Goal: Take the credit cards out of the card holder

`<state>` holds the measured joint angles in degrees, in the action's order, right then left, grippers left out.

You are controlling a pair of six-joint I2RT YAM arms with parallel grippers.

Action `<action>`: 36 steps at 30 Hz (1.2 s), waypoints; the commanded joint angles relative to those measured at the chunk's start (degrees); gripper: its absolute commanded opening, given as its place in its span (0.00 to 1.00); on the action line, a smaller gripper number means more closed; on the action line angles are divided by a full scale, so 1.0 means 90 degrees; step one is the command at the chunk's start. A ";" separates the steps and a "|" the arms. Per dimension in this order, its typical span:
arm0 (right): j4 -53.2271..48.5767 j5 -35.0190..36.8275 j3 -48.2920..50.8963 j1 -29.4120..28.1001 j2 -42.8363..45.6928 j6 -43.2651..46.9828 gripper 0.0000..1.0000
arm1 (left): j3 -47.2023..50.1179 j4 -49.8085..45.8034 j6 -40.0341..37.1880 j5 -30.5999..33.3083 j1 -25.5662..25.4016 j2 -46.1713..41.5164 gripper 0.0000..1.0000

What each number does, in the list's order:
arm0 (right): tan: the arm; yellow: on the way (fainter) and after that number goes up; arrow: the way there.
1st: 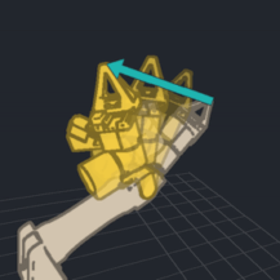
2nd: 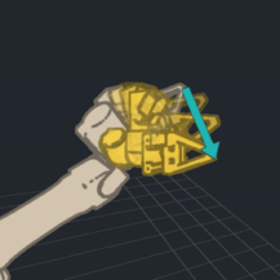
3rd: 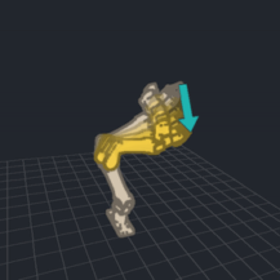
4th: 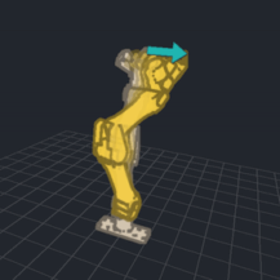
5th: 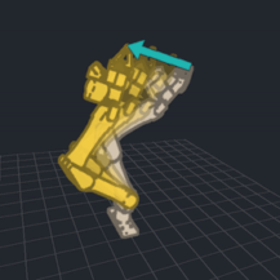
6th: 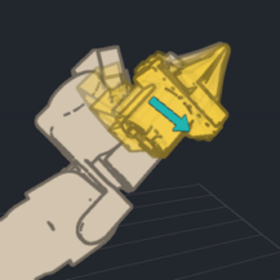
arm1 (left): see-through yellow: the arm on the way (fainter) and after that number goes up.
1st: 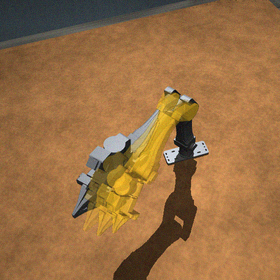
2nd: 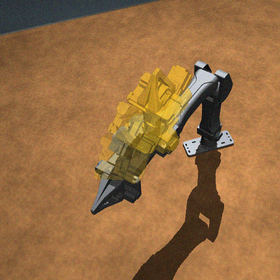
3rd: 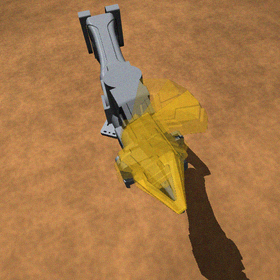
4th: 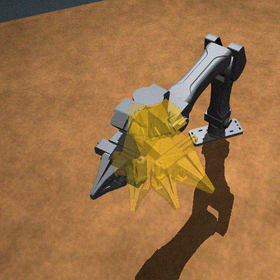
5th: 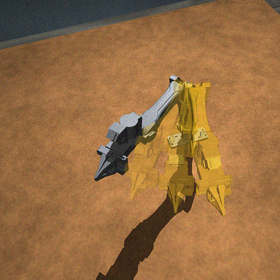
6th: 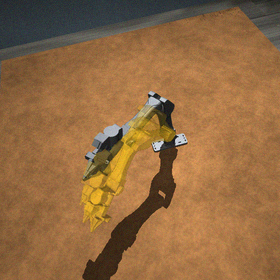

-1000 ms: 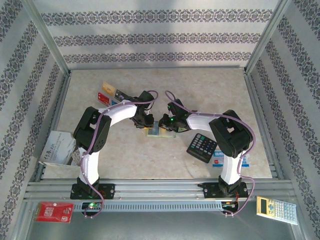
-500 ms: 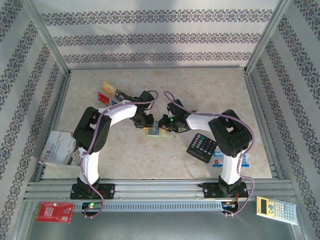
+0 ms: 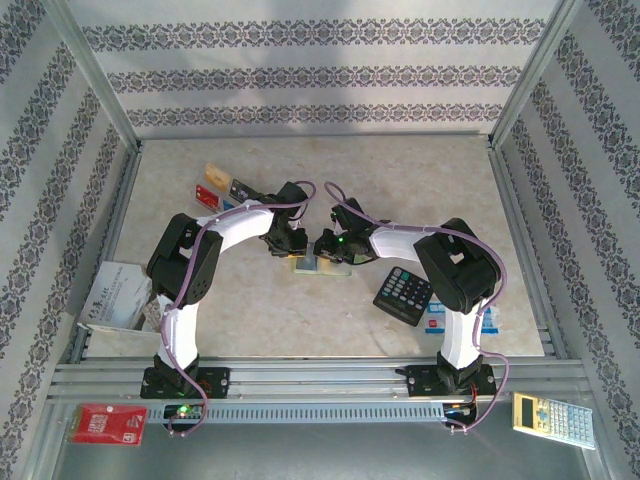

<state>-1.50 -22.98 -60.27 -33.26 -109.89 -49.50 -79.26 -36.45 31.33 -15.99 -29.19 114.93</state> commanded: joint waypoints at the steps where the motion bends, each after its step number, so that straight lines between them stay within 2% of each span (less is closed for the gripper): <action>1: -0.0227 -0.0207 -0.0052 -0.0243 -0.0290 0.0150 0.16 | 0.0293 -0.0129 0.0108 -0.0310 -0.0090 0.0381 0.19; 15: 0.0804 -0.0485 0.0390 -0.0187 0.0035 -0.0033 0.11 | 0.0445 0.0112 0.0213 -0.0750 -0.0028 0.0393 0.20; 21: 0.1562 -0.0670 0.0675 -0.0134 0.0184 -0.0280 0.14 | 0.0513 0.0180 0.0249 -0.0831 -0.0018 0.0377 0.20; 28: 0.1325 -0.0360 0.0720 -0.0107 0.0112 -0.0299 0.17 | 0.0676 0.0439 0.0373 -0.1187 0.0058 0.0295 0.20; 36: 0.1387 -0.0349 0.0777 -0.0096 0.0179 -0.0234 0.04 | 0.0717 0.0517 0.0444 -0.1278 0.0118 0.0248 0.20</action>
<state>9.32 -23.79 -54.13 -33.10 -108.55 -51.51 -75.70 -32.14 33.98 -22.87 -26.61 113.86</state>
